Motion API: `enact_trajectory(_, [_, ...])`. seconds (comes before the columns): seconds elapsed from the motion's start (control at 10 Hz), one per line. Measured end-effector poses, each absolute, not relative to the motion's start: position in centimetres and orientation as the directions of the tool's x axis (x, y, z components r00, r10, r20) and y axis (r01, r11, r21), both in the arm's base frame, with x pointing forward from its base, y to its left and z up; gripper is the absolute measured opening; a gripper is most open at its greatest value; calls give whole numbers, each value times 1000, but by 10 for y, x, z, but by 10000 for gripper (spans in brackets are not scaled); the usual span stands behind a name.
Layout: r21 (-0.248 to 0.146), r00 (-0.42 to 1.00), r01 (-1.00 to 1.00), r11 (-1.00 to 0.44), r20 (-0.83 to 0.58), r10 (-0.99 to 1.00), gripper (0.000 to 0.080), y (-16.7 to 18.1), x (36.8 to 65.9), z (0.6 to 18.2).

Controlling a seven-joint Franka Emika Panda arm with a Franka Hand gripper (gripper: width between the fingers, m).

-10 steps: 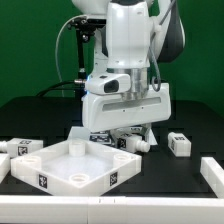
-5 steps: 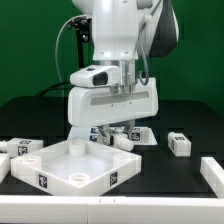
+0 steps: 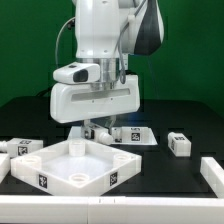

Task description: Assemble square table

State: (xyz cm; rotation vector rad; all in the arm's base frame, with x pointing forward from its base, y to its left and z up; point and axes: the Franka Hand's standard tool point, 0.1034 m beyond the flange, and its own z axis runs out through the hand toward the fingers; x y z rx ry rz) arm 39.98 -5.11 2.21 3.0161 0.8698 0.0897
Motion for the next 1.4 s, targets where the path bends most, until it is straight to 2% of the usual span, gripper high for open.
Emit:
enact_trajectory(0.3, [-1,855,519,-855,29,518,284,-56,385,10])
enact_trajectory(0.4, [9,858,513,-858,33,513,284,-62,381,6])
enact_trajectory(0.5, [13,844,535,-845,29,535,284,-74,379,7])
enact_trajectory(0.6, [19,849,527,-850,22,527,284,-106,381,10])
enact_trajectory(0.7, [22,865,501,-865,23,502,284,-116,379,9])
enact_trajectory(1.1, [18,863,504,-864,21,504,285,-114,378,9])
enact_trajectory(1.3, [18,863,504,-864,20,504,587,-114,378,8])
enact_trajectory(1.4, [16,877,479,-877,22,480,587,-110,381,10])
